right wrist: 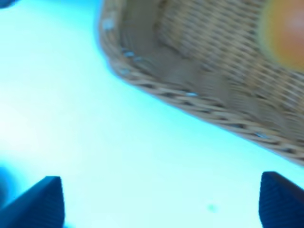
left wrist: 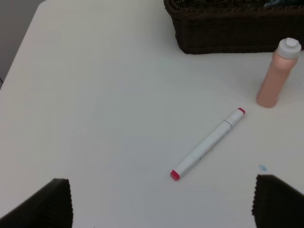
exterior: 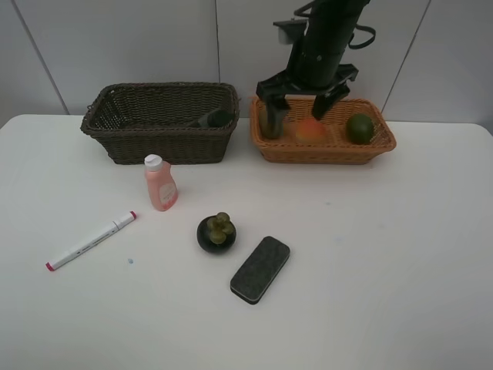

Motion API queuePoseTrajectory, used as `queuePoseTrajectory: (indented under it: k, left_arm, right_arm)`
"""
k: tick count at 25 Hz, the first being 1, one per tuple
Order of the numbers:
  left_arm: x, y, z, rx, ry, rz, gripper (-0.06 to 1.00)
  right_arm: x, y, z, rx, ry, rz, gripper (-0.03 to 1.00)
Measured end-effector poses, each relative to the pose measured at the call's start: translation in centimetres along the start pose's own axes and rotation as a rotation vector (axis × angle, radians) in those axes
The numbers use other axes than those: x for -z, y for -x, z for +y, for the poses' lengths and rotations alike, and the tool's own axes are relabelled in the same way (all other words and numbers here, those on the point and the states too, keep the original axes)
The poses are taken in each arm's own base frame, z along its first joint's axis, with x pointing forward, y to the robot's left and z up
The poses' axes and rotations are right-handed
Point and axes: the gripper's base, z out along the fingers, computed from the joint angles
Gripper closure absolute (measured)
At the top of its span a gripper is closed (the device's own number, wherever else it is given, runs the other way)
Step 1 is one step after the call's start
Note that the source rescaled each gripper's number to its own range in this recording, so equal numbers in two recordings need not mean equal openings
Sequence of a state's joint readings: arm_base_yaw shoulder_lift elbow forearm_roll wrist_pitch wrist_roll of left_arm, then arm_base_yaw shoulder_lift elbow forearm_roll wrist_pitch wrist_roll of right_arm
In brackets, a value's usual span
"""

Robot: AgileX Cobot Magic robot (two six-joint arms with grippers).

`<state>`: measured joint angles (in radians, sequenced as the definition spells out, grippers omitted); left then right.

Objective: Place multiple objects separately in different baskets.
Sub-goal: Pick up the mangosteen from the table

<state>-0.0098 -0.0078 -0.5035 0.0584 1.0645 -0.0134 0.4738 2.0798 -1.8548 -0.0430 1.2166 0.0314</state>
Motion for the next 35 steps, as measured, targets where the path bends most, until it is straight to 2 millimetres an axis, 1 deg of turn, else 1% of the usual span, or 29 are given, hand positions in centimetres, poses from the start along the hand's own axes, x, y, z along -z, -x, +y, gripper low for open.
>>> queuePoseTrajectory:
  k: [5,8,11,18,21,25,29,35]
  left_arm:
    - [0.0,0.0,0.0,0.0,0.0,0.0,-0.06]
    - [0.0,0.0,0.0,0.0,0.0,0.0,-0.06]
    - [0.0,0.0,0.0,0.0,0.0,0.0,-0.06]
    - [0.0,0.0,0.0,0.0,0.0,0.0,-0.06]
    - [0.0,0.0,0.0,0.0,0.0,0.0,-0.06]
    - [0.0,0.0,0.0,0.0,0.0,0.0,-0.06]
    - [0.0,0.0,0.0,0.0,0.0,0.0,-0.06]
    - [0.0,0.0,0.0,0.0,0.0,0.0,-0.06]
  right_arm:
    - [0.4,-0.4,4.2,0.078,0.048,-0.001,-0.02]
    - [0.2,-1.3,6.8,0.13,0.07,0.025,-0.02]
    - [-0.7,-2.5,8.8,0.179,0.074,0.068,-0.02]
    - [-2.9,-5.4,12.3,0.24,0.121,0.18,-0.02]
    - [-4.1,-6.6,13.3,0.25,0.141,0.192,-0.02]
    - [-5.6,-7.5,13.9,0.253,0.153,0.168,-0.02]
    - [-6.3,-7.6,14.2,0.252,0.161,0.118,-0.02]
    - [-6.8,-7.3,14.3,0.248,0.166,0.083,-0.02]
